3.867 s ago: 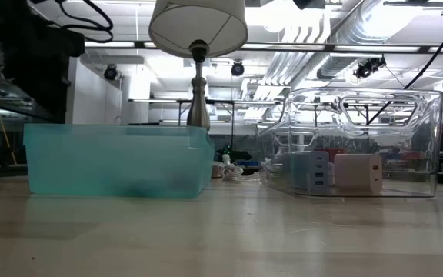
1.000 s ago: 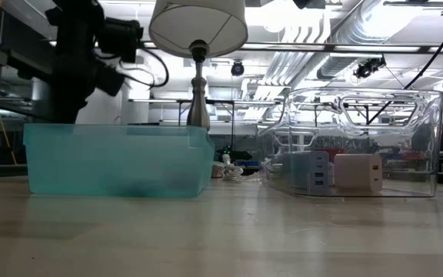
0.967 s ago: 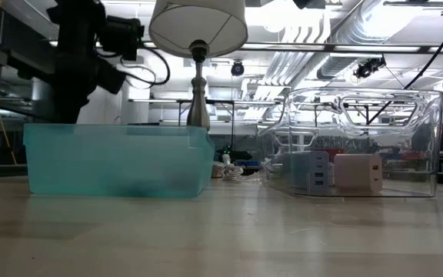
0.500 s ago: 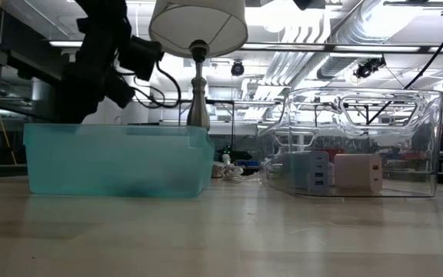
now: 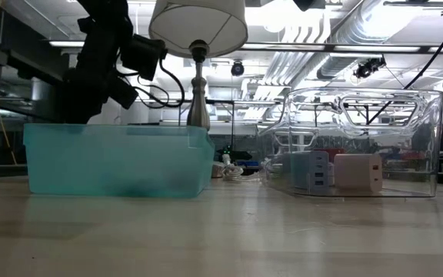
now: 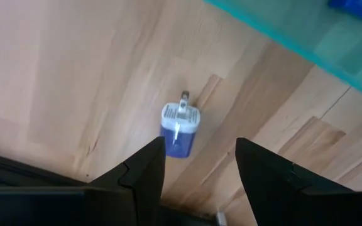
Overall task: Pick & Place Office items
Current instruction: Put the purple charger adapter into the transparent bin
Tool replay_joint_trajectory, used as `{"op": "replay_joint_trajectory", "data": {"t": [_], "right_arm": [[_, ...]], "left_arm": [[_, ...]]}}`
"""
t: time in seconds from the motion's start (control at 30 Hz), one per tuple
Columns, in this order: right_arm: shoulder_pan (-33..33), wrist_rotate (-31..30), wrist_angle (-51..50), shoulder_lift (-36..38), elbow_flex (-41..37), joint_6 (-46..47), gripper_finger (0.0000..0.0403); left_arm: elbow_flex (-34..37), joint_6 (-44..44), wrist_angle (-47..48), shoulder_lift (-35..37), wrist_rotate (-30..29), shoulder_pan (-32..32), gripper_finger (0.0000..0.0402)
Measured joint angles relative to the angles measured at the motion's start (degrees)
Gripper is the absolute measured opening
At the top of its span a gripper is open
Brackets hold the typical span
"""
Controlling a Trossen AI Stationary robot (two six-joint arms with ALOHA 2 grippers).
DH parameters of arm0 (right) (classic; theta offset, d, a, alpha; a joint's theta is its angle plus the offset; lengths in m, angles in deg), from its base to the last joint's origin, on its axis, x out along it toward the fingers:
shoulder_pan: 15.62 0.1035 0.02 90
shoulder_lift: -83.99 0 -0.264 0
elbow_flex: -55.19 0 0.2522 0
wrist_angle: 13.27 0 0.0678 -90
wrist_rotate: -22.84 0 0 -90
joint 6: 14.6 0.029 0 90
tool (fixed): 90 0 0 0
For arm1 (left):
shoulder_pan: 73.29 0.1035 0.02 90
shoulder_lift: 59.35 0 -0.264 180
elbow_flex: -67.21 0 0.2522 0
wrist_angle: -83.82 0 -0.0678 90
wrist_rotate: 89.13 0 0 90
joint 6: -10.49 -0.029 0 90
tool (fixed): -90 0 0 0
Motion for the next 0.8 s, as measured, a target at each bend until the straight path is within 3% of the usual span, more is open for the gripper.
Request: {"op": "replay_joint_trajectory", "data": {"t": [0.8], "right_arm": [[0.0, 0.0, 0.0, 0.0, 0.0, 0.0, 0.0138]], "left_arm": [[5.1, 0.6, -4.1, 0.0, 0.3, 0.0, 0.0186]]}}
